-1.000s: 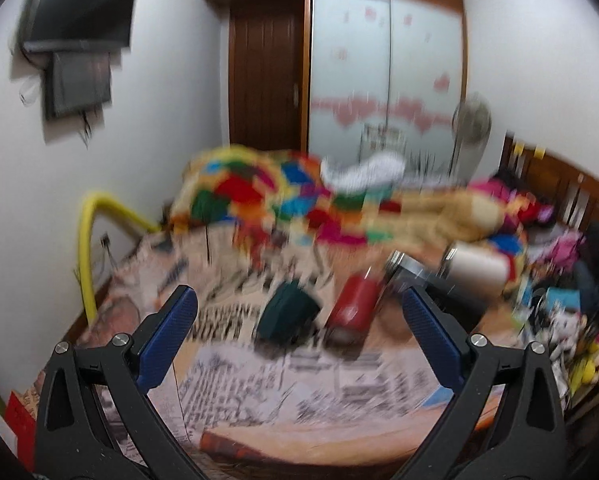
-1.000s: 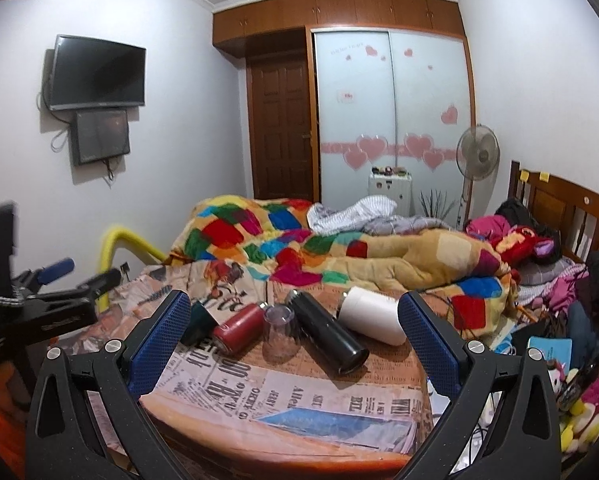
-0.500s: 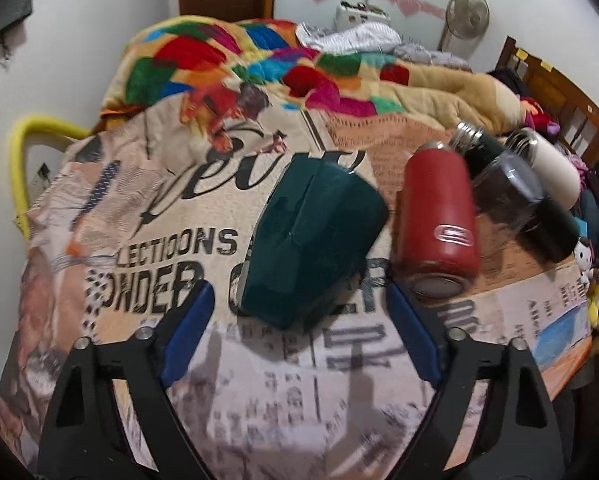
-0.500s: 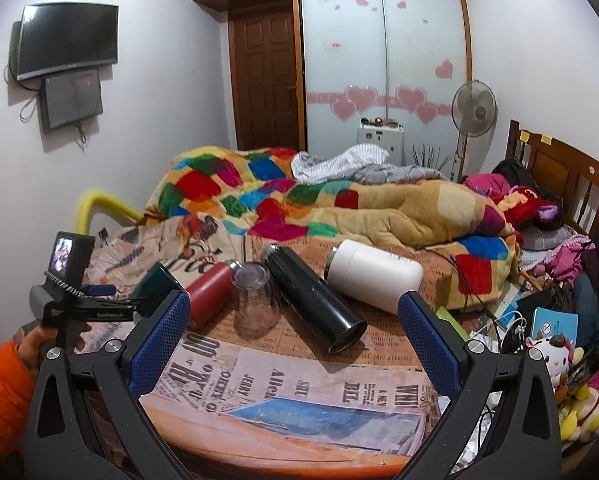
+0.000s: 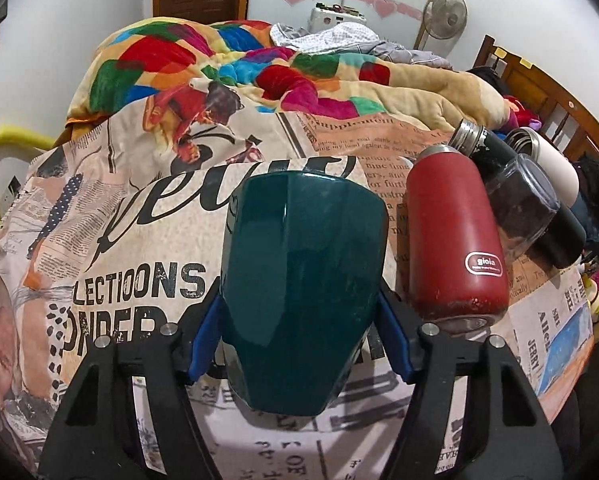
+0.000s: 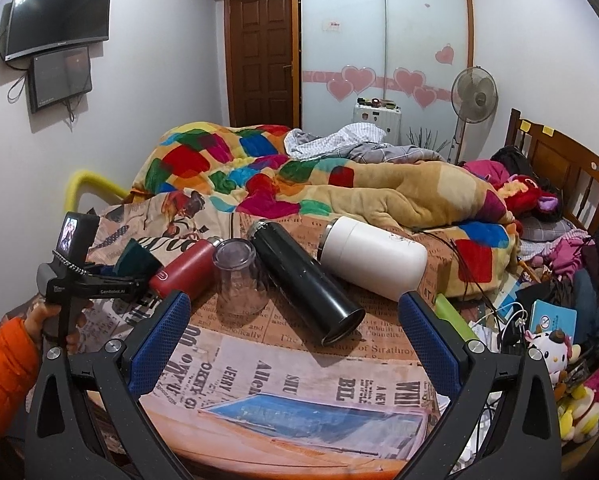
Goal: Flip cup upright
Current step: 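Lift the green mug with the left tool and carry it toward the right tool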
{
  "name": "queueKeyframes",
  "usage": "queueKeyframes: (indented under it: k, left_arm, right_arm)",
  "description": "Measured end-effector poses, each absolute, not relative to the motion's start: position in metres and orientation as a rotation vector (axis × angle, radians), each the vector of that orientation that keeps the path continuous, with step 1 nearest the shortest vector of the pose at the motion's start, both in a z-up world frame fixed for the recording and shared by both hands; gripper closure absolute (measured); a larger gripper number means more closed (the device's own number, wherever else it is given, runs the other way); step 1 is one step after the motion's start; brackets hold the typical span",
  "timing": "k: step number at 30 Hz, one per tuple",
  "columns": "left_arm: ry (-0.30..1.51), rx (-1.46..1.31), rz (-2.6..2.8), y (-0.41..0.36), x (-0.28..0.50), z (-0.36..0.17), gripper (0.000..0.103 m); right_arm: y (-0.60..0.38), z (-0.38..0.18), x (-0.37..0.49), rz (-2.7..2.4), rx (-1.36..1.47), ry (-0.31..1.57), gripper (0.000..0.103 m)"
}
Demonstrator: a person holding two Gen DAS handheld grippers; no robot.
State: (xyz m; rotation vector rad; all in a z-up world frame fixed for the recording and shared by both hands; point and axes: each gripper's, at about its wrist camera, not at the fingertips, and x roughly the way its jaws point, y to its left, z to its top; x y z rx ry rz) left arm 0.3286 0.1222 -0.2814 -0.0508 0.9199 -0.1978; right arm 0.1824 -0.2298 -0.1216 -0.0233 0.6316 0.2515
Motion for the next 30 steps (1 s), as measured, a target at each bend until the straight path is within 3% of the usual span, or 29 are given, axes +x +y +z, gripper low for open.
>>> queueKeyframes:
  k: [10, 20, 30]
  left_arm:
    - [0.920, -0.008, -0.087, 0.119, 0.301, -0.269, 0.036]
    - [0.807, 0.031, -0.100, 0.098, 0.248, -0.201, 0.036]
    - [0.708, 0.081, -0.232, 0.025, 0.208, -0.142, 0.036]
  right_arm:
    - [-0.226, -0.117, 0.177, 0.274, -0.025, 0.625, 0.000]
    - [-0.228, -0.106, 0.162, 0.294, -0.012, 0.592, 0.000]
    - [-0.237, -0.093, 0.140, 0.304, 0.006, 0.543, 0.000]
